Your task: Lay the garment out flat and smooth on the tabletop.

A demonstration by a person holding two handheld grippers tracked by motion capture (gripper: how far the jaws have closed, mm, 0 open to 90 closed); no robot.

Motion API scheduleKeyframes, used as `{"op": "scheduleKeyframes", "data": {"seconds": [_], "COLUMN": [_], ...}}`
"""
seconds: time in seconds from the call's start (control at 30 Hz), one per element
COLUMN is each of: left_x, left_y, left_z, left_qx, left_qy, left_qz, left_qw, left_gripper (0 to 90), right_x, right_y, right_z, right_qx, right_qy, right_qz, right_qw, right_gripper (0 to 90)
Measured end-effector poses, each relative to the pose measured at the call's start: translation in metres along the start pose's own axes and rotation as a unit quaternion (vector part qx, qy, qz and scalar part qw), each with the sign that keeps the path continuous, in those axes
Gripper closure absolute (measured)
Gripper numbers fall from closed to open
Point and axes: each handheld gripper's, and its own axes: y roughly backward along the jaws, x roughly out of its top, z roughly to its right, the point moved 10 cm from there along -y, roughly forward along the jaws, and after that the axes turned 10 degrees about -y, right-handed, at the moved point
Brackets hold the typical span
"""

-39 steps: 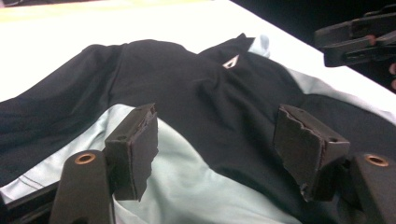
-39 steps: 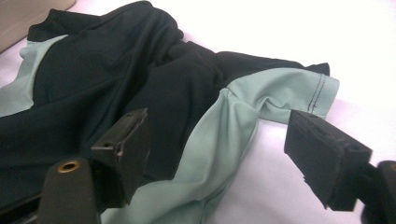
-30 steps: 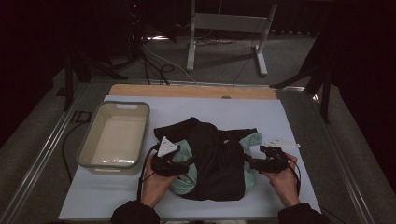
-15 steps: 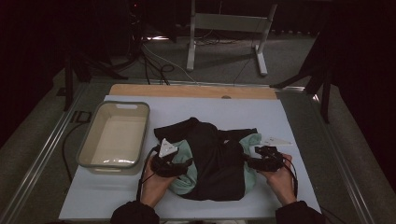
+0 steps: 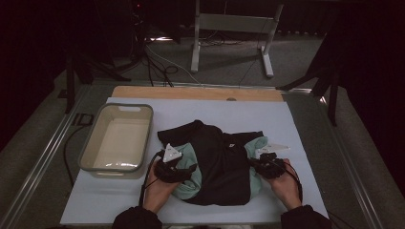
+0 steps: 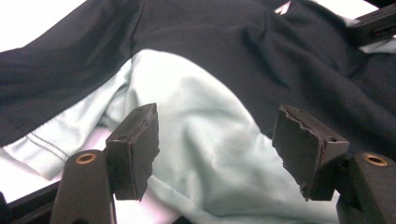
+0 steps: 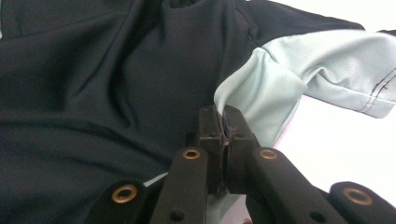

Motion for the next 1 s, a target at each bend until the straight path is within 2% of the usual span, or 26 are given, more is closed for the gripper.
{"op": "scheduleKeyframes", "data": {"seconds": [0.2,0.3,0.37,0.4,0.47,0.57,0.73,0.93,1.0], "left_x": [-0.005,-0.006,-0.009,-0.011,-0.014,-0.016,-0.019,-0.015,-0.014], "left_y": [-0.004,-0.006,-0.008,-0.009,-0.010,-0.011,-0.013,-0.002,0.003], "left_z": [0.000,0.001,0.002,0.003,0.005,0.010,0.018,0.024,0.028], "left_qx": [0.002,0.004,0.003,0.002,-0.005,-0.020,-0.039,-0.058,-0.066], "left_qy": [-0.004,-0.008,-0.010,-0.011,-0.013,-0.017,-0.031,-0.039,-0.032], "left_qz": [-0.012,-0.018,-0.027,-0.032,-0.038,-0.043,-0.054,-0.038,-0.029], "left_qw": [0.9999,0.9998,0.9996,0.9994,0.9992,0.9987,0.9973,0.9968,0.9969], "left_gripper": [33.5,36.9,43.6,50.0,52.7,63.5,88.5,90.0,90.0], "right_x": [-0.001,-0.002,-0.003,-0.004,-0.004,-0.005,-0.011,-0.023,-0.027], "right_y": [0.006,0.009,0.011,0.013,0.014,0.018,0.028,0.039,0.042], "right_z": [0.001,0.003,0.004,0.004,0.004,0.005,0.008,0.009,0.007], "right_qx": [0.001,0.003,0.003,0.004,0.004,0.003,0.000,0.005,0.006], "right_qy": [0.002,-0.001,0.001,0.001,0.001,0.005,0.008,0.010,0.013], "right_qz": [0.007,0.006,0.008,0.009,0.009,0.011,0.011,0.009,0.008], "right_qw": [1.0000,1.0000,1.0000,1.0000,1.0000,0.9999,0.9999,0.9999,0.9999], "right_gripper": [88.6,88.6,88.6,88.6,88.6,88.6,88.7,88.7,88.7]}}
